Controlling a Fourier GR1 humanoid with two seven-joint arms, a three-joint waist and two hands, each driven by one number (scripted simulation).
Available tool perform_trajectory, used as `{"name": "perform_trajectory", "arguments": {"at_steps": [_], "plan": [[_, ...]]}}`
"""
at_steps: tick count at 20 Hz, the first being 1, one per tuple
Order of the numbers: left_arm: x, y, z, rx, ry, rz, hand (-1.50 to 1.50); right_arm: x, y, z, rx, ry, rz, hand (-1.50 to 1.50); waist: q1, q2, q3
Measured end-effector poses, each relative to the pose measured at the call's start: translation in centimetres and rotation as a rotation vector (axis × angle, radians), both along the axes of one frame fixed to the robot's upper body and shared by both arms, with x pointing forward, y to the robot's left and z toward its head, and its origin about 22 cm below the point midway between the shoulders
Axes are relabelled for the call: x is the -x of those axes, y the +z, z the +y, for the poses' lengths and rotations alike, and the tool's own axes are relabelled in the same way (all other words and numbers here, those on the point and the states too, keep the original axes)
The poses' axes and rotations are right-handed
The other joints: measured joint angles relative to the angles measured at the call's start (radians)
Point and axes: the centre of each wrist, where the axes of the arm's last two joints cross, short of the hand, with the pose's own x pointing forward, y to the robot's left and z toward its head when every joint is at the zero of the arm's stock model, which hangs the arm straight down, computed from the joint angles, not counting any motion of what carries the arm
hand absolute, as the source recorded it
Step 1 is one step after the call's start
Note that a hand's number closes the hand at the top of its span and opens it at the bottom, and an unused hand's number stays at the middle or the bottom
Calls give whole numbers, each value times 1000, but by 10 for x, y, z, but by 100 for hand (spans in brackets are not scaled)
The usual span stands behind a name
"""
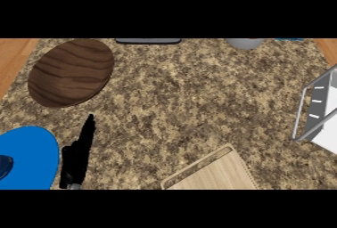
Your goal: Pick the croissant from the tray and place it in the tiered basket
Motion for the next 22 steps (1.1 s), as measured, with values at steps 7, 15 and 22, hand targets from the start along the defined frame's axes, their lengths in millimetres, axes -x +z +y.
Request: {"name": "perform_trajectory", "arguments": {"at_steps": [7,15,22], "plan": [[-1,2,-2,1,12,14,0,2,4,-13,-194,-43,-195,-150,-7,0,0],[5,2,3,-1,19,19,0,62,45,-66,-205,-345,-377,-150,-21,-1,0],[9,0,10,10,38,15,0,150,60,-113,-253,-472,-416,-150,-38,-2,3]]}}
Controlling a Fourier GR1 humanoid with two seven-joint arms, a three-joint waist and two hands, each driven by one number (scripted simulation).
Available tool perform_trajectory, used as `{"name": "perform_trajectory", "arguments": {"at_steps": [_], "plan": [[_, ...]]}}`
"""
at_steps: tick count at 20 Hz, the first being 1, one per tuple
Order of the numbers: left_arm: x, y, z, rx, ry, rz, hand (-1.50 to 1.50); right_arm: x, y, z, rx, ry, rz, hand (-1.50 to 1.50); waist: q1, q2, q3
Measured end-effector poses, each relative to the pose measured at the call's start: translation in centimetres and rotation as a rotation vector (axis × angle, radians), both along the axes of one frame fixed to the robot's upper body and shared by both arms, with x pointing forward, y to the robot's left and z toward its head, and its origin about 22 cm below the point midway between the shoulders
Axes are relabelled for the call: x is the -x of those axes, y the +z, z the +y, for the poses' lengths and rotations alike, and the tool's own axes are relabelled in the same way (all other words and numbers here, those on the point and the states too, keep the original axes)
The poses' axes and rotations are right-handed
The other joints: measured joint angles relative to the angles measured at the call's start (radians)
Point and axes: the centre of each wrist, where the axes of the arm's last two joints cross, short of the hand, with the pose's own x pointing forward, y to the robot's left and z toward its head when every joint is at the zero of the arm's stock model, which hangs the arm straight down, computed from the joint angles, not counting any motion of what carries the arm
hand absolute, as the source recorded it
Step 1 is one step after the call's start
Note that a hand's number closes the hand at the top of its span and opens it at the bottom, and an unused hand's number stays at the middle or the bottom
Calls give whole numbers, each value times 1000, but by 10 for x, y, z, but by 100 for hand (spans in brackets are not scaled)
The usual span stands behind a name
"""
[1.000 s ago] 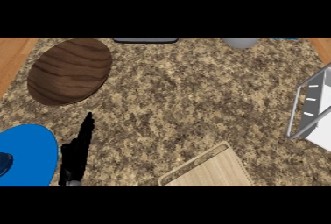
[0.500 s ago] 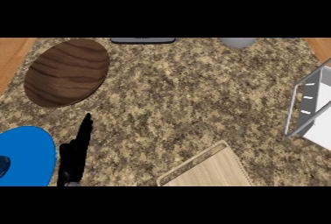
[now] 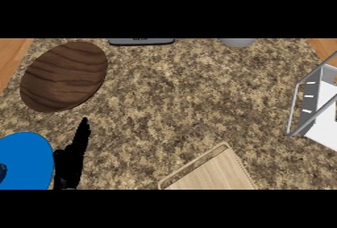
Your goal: Pick the croissant from the tray and place it in the tiered basket
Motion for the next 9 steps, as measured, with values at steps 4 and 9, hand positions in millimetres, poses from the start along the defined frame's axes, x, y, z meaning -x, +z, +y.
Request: {"name": "perform_trajectory", "arguments": {"at_steps": [4,9], "plan": [[4,0,5,4,17,3,0,43,0,-12,-14,0,17,-150,-17,-2,2],[7,-2,3,7,45,10,0,80,0,-18,-14,53,32,-150,-41,-7,6]]}}
